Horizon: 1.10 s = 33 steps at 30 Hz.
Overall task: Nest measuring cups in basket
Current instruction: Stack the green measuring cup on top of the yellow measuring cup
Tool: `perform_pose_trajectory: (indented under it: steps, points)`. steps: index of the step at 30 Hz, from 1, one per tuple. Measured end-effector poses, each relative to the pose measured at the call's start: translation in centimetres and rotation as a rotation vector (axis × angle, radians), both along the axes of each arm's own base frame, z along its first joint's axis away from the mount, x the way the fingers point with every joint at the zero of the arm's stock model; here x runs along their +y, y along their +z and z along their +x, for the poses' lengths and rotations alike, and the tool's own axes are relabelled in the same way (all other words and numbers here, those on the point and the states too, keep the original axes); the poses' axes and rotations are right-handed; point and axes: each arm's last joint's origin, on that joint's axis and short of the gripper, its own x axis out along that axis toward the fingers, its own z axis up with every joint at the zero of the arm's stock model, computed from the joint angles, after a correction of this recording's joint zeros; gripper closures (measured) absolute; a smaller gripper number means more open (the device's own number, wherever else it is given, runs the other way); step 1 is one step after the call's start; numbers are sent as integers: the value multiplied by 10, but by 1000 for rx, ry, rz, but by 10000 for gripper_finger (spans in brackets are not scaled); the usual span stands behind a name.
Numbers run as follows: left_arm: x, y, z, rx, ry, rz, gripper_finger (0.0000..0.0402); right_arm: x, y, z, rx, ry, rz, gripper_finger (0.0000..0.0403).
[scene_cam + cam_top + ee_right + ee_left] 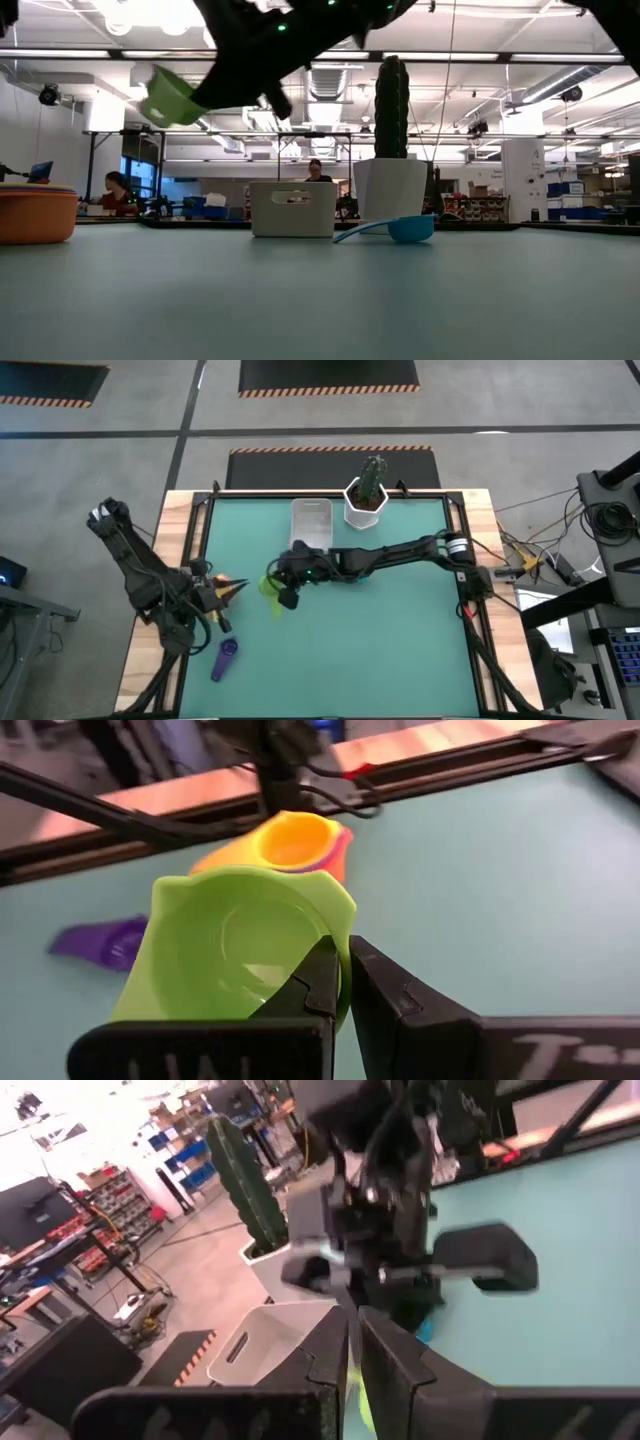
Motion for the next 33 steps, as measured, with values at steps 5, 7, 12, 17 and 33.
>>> perform_pose_trajectory:
  steps: [5,7,12,17,33]
  points:
    - [1,3,-13,-41,-28,-27,390,-2,-2,23,-31,25,30,394]
    - [1,4,-15,-45,-39,-32,390,-1,-2,32,-49,27,31,394]
    - [4,7,-17,-100,3,0,390,-1,-8,55,-76,29,34,394]
    - [8,12,-20,-198,81,31,390,-5,-22,78,-107,-35,89,394]
    - [5,6,-18,-171,16,-203,390,-8,-7,81,-31,-125,-339,394]
